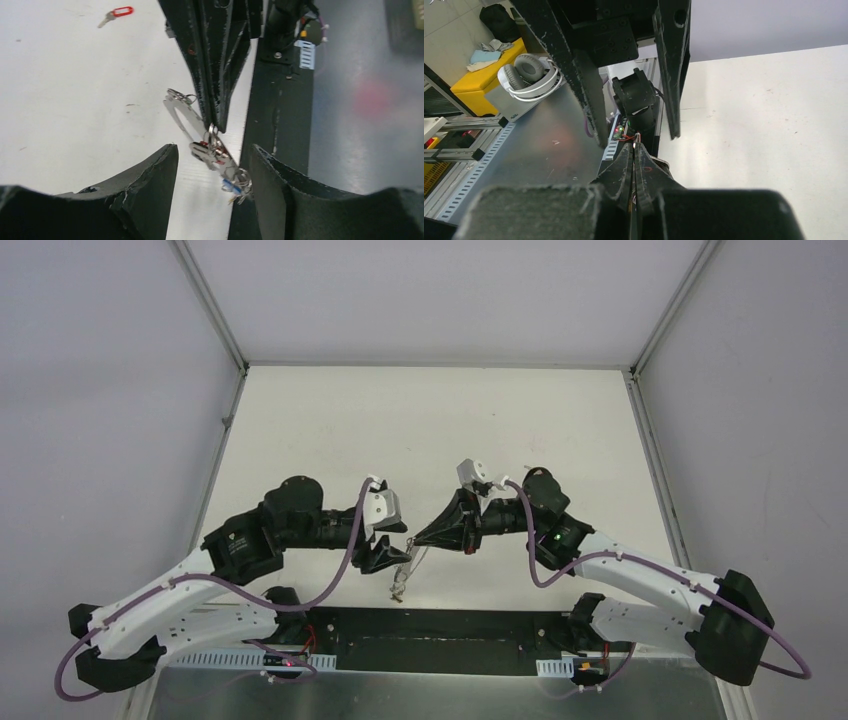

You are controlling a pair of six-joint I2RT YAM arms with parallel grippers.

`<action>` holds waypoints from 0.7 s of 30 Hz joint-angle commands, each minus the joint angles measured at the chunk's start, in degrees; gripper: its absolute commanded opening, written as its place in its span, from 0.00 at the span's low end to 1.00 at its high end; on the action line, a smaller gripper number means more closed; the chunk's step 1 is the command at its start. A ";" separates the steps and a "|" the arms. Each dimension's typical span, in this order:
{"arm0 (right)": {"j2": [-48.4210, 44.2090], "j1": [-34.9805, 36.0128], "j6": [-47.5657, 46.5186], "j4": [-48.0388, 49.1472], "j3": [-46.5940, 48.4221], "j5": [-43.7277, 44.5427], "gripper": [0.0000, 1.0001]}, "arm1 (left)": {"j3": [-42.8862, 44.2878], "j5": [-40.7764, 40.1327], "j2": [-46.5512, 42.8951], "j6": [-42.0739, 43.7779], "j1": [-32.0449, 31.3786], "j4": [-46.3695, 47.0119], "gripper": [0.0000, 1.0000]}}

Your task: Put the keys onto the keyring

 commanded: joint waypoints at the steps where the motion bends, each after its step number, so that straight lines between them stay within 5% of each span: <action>1: -3.06 0.16 -1.66 2.46 0.03 1.27 0.00 | 3.29 10.22 2.08 -5.62 3.14 0.62 0.55; 9: -3.88 0.19 -2.14 1.59 -0.21 1.52 0.00 | 0.57 27.65 3.11 -15.36 15.41 8.20 0.46; 21: -4.79 0.18 -2.46 0.72 -0.25 2.22 0.00 | -1.41 32.19 5.55 -19.33 16.42 15.26 0.21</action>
